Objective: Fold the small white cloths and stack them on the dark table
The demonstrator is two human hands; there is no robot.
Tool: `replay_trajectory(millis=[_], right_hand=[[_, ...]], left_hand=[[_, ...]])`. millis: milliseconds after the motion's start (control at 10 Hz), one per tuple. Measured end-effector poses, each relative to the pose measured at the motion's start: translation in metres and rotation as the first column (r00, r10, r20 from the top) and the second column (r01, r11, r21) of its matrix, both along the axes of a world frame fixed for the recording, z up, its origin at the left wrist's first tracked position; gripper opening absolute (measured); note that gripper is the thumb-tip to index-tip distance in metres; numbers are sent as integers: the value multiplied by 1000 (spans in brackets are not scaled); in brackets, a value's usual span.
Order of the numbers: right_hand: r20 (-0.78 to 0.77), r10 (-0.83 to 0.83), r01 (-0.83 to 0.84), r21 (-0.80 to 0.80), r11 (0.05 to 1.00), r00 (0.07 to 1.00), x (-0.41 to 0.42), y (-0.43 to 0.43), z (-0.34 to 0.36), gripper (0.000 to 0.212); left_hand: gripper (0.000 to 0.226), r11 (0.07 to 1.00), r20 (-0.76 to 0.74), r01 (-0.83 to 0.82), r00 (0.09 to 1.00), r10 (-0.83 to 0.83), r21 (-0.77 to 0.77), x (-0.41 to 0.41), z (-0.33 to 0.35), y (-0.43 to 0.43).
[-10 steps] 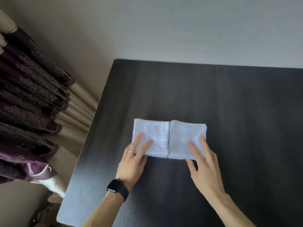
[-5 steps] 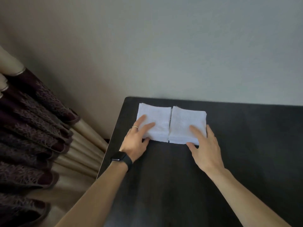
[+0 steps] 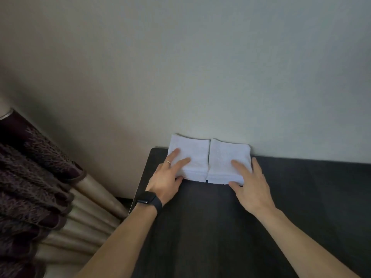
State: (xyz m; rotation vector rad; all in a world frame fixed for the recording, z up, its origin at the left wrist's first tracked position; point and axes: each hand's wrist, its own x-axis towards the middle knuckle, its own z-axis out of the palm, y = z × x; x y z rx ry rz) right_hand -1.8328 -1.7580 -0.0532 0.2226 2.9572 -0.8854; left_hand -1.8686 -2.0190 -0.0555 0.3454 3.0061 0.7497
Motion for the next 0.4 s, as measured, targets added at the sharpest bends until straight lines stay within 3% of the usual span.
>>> replay_trajectory(millis=[200, 400], right_hand=[[12, 12, -12, -9, 1000, 1000, 2, -1, 7, 63], [-22, -4, 6, 62, 998, 1000, 27, 15, 30, 71]], left_hand=[[65, 994, 6, 47, 999, -47, -94, -2, 5, -3], [87, 973, -163, -24, 986, -14, -228, 26, 18, 2]])
